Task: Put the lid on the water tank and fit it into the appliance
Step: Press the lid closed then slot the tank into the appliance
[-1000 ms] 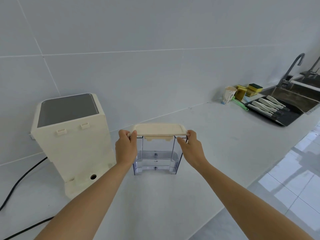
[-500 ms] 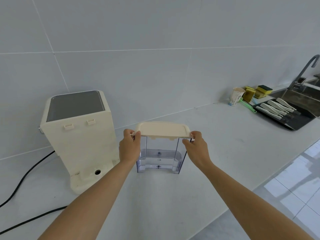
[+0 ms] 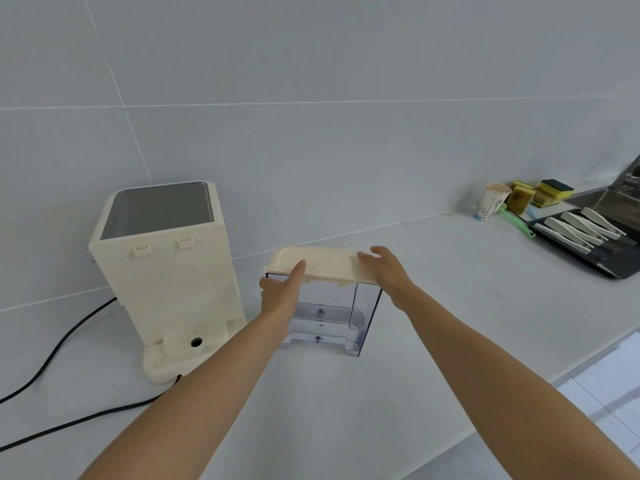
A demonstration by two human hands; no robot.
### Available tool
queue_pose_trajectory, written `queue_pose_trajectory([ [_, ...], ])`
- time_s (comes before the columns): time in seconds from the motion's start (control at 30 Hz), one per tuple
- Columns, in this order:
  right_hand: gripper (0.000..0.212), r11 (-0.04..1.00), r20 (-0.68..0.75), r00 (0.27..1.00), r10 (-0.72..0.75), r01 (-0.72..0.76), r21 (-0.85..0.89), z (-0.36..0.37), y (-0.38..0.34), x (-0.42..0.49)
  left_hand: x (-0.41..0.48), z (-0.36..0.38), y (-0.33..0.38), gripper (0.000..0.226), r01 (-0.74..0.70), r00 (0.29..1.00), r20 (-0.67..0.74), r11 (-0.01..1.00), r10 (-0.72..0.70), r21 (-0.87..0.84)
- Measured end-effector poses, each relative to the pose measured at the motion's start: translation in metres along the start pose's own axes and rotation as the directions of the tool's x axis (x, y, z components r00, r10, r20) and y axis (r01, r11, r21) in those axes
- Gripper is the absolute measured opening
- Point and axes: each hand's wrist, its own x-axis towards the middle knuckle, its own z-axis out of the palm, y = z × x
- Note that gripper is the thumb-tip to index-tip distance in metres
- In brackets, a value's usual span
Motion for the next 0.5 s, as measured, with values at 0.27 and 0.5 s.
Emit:
queue_pose_trajectory([
  [0.27, 0.019, 1.000, 0.006, 1.000, 0.015, -0.015, -0.018, 0.001, 0.003, -0.001, 0.016, 0.006, 0.002, 0.075, -0.062, 0.997, -0.051, 0.998, 0.063, 0.013],
  [0.5, 0.034, 0.999, 0.104, 0.993, 0.048, -0.050, 0.018, -0.002, 0.007, -0.024, 0.039, 0.000, 0.017, 0.075, -0.047, 0.984, 0.175, 0.996, 0.033, 0.079],
])
